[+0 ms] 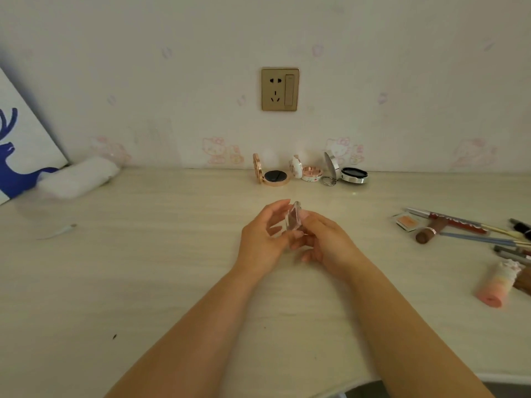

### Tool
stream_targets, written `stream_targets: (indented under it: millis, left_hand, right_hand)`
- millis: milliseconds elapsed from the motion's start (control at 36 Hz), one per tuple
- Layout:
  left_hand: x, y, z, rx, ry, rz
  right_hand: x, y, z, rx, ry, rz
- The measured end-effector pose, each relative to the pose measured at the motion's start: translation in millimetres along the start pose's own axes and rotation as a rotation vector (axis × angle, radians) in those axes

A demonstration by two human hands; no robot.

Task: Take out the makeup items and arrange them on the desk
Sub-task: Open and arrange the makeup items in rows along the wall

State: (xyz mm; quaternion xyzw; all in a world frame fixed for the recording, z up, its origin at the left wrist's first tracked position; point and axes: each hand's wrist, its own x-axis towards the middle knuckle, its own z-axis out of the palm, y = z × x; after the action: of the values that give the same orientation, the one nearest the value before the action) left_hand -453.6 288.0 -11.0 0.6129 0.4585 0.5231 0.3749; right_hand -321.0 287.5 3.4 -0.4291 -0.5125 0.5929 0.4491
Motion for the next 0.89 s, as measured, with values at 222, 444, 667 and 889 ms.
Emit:
stream_targets:
  millis: [222,444,667,889]
  left_hand:
    - [-2.2,0.8,-1.4,0.055,-0.063,0.041]
    - [-0.1,-1.7,-2.8,0.06,-0.045,0.008]
    - [2.1,-4.4,-3.1,0.082,-0.043,0.005]
    - [1.8,-7.1,-1.5,0.154,-0.076,0.032]
  right_hand:
    - [2.5,4.6,-2.2,-0.06,-0.049,-0.06]
    - [2.7,4.6,-6.2,-0.102,0.006,-0.184]
    - [6.2,7.3,-7.5,0.011,-0.033,-0.146]
    - [6.6,5.4,-6.5,0.14,0.013,-0.053]
